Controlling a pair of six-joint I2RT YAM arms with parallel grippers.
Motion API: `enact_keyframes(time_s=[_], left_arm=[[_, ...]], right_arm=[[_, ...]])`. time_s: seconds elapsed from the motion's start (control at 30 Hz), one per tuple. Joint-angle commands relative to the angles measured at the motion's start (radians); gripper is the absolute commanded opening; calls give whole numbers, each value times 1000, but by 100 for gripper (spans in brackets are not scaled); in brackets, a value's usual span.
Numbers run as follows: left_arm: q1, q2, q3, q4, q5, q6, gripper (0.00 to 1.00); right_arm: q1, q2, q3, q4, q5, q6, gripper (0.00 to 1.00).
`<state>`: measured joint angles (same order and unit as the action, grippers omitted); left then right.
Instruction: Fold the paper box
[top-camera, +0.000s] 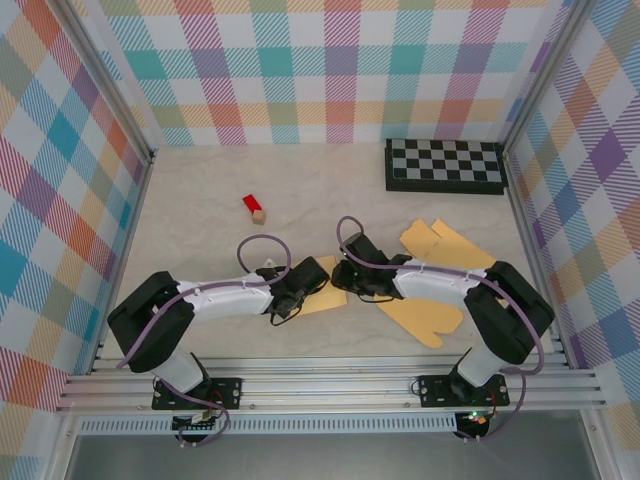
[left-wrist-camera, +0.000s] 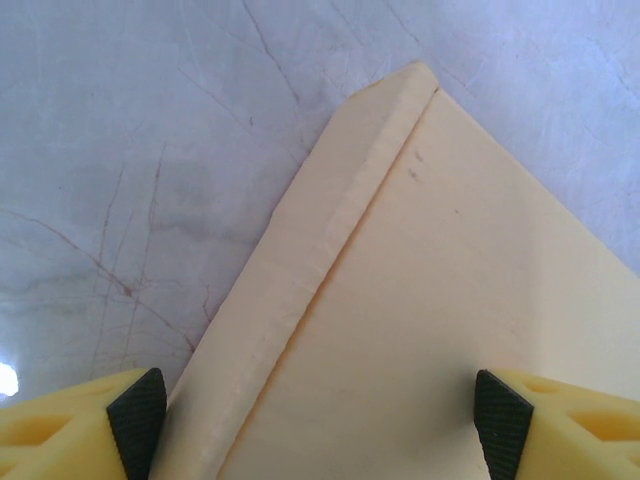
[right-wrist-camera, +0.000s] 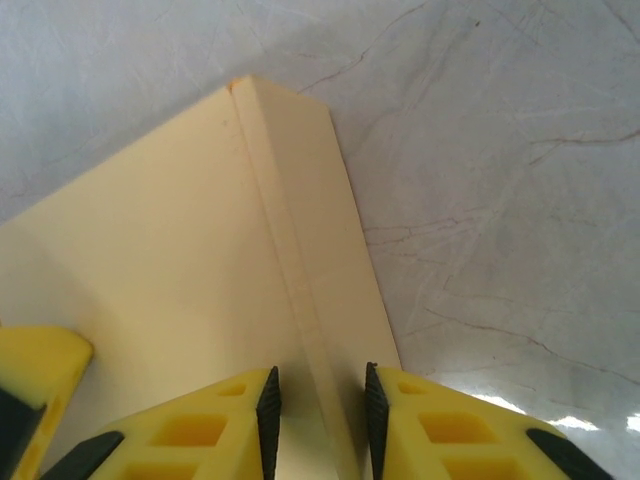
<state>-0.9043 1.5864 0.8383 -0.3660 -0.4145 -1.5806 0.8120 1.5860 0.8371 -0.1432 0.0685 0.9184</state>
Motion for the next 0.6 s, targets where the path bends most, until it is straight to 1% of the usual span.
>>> enact_keyframes(time_s=[0.0, 0.17, 0.2, 0.27, 0.33, 0.37, 0.43, 0.57], left_arm=[[35, 62, -33, 22, -30, -22, 80], [54, 66, -33, 21, -21, 10, 79], [58, 68, -33, 23, -20, 16, 79], [64, 73, -30, 21, -14, 23, 79], [69, 77, -27, 19, -9, 28, 79], [70, 81, -24, 18, -6, 28, 79], [74, 82, -22, 19, -5, 27, 79], [75, 79, -21, 15, -6, 19, 79]], right_arm=[[38, -44, -13, -104, -80, -55, 34], [38, -144, 9, -196, -36, -164, 35], [38, -159, 13, -208, -44, -193, 35], [42, -174, 11, -190, -101, -228, 33], [60, -188, -15, -113, -164, -226, 30], [68, -194, -43, -48, -193, -202, 28], [69, -192, -110, 101, -235, -123, 21], [71, -92, -151, 348, -307, -2, 11]])
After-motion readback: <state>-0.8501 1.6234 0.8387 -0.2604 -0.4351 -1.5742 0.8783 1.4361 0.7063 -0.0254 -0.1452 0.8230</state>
